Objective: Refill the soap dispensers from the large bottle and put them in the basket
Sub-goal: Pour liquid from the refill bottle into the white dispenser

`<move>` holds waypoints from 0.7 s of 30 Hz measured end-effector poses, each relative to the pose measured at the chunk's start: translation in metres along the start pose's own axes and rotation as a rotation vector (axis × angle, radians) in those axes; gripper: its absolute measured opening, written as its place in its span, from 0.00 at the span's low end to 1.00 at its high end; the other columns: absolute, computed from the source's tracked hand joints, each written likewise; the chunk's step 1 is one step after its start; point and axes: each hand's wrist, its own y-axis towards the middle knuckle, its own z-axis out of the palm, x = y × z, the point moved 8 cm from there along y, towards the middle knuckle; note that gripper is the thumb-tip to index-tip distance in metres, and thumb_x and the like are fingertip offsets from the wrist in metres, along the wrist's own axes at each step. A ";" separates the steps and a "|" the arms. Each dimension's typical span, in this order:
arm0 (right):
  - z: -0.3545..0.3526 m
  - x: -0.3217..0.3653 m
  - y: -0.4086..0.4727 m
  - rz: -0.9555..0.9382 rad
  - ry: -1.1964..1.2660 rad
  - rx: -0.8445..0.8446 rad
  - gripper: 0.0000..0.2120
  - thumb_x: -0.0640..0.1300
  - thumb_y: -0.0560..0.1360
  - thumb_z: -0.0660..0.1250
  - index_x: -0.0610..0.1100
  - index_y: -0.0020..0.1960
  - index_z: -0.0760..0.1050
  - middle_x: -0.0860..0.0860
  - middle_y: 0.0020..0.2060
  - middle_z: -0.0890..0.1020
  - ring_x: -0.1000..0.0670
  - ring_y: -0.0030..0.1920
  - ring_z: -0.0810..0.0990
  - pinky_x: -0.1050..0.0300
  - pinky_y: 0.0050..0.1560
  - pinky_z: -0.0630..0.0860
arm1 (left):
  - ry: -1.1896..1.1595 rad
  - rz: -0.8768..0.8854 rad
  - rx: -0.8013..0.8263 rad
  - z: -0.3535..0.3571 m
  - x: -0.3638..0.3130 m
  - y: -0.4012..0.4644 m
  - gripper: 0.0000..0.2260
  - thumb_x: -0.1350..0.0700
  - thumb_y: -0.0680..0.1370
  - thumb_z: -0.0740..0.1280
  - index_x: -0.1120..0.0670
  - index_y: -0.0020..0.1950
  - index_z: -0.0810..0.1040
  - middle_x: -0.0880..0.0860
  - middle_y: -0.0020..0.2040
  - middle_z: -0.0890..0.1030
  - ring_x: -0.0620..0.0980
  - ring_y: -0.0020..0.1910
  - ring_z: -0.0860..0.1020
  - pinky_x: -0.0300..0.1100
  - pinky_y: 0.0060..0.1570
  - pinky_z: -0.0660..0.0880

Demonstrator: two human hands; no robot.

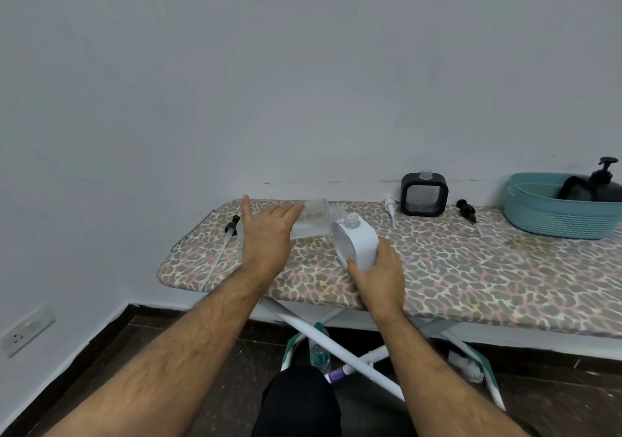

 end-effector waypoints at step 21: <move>0.001 0.001 -0.001 0.003 0.006 0.013 0.28 0.54 0.71 0.74 0.47 0.67 0.70 0.52 0.57 0.78 0.49 0.56 0.74 0.49 0.51 0.77 | 0.022 0.016 0.010 -0.004 0.002 0.010 0.34 0.67 0.64 0.78 0.46 0.66 0.76 0.47 0.61 0.81 0.54 0.62 0.77 0.69 0.72 0.49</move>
